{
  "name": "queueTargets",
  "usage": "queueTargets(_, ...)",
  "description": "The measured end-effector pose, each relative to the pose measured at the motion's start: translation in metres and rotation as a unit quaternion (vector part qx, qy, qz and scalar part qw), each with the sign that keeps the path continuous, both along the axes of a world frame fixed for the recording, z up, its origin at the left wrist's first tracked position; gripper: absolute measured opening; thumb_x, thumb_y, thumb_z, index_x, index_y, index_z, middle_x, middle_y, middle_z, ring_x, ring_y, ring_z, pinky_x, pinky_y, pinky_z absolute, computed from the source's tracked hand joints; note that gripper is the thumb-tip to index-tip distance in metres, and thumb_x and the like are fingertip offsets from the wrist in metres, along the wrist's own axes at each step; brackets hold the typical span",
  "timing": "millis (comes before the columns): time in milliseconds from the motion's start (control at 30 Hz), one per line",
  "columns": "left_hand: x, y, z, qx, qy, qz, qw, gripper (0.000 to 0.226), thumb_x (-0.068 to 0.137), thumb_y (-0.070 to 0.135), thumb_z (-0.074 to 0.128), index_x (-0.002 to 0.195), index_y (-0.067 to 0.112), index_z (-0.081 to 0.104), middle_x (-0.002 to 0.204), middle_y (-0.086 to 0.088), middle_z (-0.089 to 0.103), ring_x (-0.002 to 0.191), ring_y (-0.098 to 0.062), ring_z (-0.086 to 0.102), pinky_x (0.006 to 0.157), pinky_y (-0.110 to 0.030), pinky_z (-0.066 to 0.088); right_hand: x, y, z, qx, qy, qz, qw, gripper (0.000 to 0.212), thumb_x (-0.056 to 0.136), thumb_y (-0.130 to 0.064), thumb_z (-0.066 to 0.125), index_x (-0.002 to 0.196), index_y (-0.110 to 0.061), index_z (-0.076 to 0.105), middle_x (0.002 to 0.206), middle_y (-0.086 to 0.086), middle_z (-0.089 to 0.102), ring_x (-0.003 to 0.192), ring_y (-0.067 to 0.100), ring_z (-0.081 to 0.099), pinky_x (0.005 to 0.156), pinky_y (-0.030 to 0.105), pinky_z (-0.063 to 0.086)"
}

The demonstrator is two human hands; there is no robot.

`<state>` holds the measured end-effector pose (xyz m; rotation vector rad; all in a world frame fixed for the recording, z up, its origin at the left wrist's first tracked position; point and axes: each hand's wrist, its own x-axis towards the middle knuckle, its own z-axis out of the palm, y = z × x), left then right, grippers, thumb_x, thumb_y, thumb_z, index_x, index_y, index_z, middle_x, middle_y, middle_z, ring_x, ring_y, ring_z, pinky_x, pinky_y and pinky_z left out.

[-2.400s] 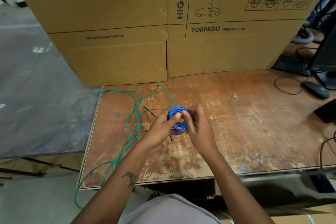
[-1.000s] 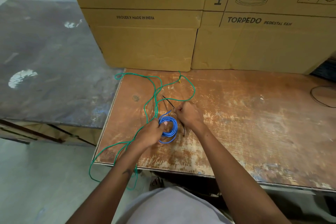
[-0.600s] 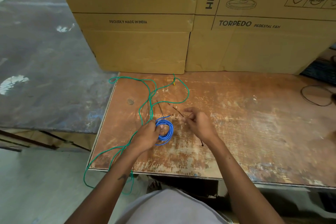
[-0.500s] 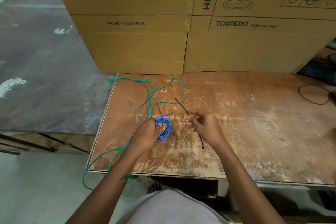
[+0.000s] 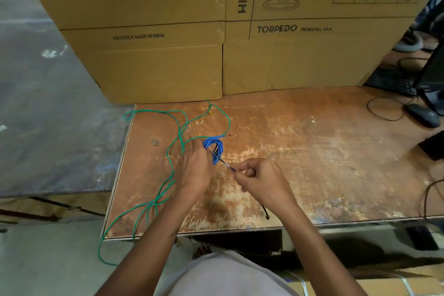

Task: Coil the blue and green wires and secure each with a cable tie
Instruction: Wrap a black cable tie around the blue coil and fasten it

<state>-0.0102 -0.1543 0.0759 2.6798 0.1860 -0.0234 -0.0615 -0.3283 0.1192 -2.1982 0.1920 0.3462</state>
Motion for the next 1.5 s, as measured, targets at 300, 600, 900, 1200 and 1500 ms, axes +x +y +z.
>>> queueTargets(300,-0.001,0.0,-0.006,-0.171,-0.055,-0.048,0.983,0.027,0.109,0.029,0.047,0.129,0.014,0.056,0.128,-0.006,0.062,0.12,-0.031,0.055,0.095,-0.045,0.044,-0.001,-0.008,-0.002,0.038,-0.011,-0.074,0.996,0.009,0.091,-0.023,0.07,0.087,-0.026,0.079,0.065,-0.005,0.077,0.066,0.01,0.077,0.072,0.031,0.063)
queueTargets(600,-0.016,-0.008,0.0,-0.124,-0.108,-0.145,0.976,0.062,0.106,0.019,0.051,0.162,0.021,0.024,0.147,-0.004,0.054,0.132,-0.022,0.051,0.104,-0.036,0.042,0.004,-0.004,-0.007,0.285,0.049,-0.138,0.947,0.015,0.101,-0.019,0.075,0.114,-0.012,0.077,0.079,0.001,0.08,0.06,0.015,0.071,0.062,0.029,0.056)
queueTargets(900,-0.018,-0.023,0.003,-0.053,-0.078,-0.142,0.985,0.081,0.103,0.015,0.047,0.165,0.013,-0.006,0.146,-0.015,0.053,0.129,-0.032,0.054,0.099,-0.04,0.045,0.003,0.009,-0.017,0.416,0.059,-0.18,0.889,0.016,0.098,-0.009,0.075,0.115,-0.008,0.076,0.086,0.007,0.081,0.061,0.013,0.071,0.06,0.024,0.057)
queueTargets(1200,-0.013,-0.024,0.014,-0.04,-0.021,-0.19,0.981,0.088,0.102,0.014,0.049,0.162,0.007,-0.014,0.166,-0.02,0.028,0.15,-0.03,0.034,0.117,-0.035,0.032,0.007,0.017,-0.026,0.426,0.041,-0.17,0.888,0.024,0.105,-0.002,0.064,0.128,-0.004,0.068,0.078,0.008,0.066,0.057,0.01,0.064,0.054,0.023,0.055)
queueTargets(1500,-0.009,-0.024,0.013,0.008,-0.071,-0.221,0.973,0.081,0.106,0.025,0.038,0.161,0.013,-0.019,0.132,-0.008,0.042,0.119,-0.026,0.046,0.096,-0.034,0.037,0.009,0.02,-0.022,0.514,0.032,-0.145,0.845,0.014,0.1,-0.021,0.071,0.093,-0.009,0.066,0.066,0.0,0.046,0.053,0.006,0.041,0.051,0.021,0.036)
